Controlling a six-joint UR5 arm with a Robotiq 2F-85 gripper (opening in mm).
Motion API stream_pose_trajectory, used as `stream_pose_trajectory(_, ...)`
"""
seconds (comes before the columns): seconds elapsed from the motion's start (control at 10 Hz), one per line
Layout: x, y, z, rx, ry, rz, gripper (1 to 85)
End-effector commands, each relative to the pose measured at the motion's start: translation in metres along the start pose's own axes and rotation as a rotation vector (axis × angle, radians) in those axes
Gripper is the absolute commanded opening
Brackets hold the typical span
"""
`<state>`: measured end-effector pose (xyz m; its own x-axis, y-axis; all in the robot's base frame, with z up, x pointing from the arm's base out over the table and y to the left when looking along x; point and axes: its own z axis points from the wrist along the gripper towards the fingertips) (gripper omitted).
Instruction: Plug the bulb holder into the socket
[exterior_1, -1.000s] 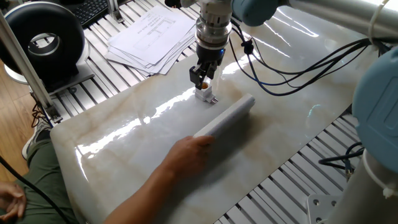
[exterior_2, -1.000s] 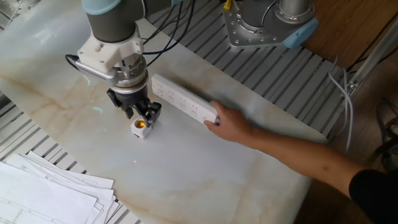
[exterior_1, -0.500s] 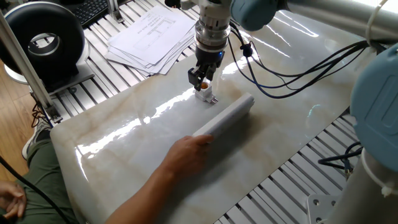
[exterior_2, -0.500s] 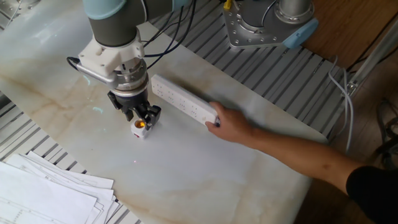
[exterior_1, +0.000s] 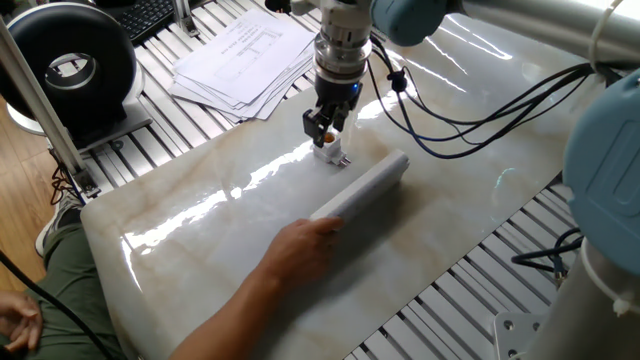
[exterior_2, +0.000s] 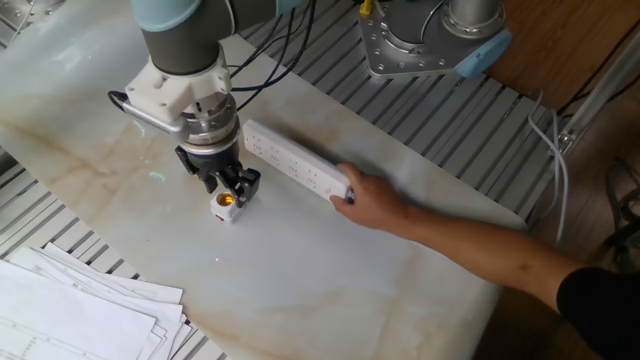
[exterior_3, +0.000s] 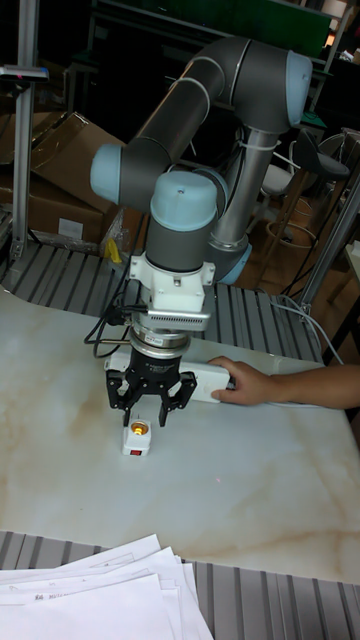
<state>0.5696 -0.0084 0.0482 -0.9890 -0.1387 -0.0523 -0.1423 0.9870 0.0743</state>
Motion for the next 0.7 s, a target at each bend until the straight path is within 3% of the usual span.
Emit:
stream_pose_trajectory(0.0,0.012,0.002,-0.002,-0.013,0.046,0.041,56.3)
stream_pose_trajectory(0.1,0.013,-0.002,-0.002,0.004,0.051,0.045,56.3)
stream_pose_trajectory(0.3,-0.002,-0.010,0.005,0.032,0.008,0.033,56.3)
stream_pose_trajectory(0.6,-0.012,-0.010,0.017,0.037,-0.007,0.048,56.3)
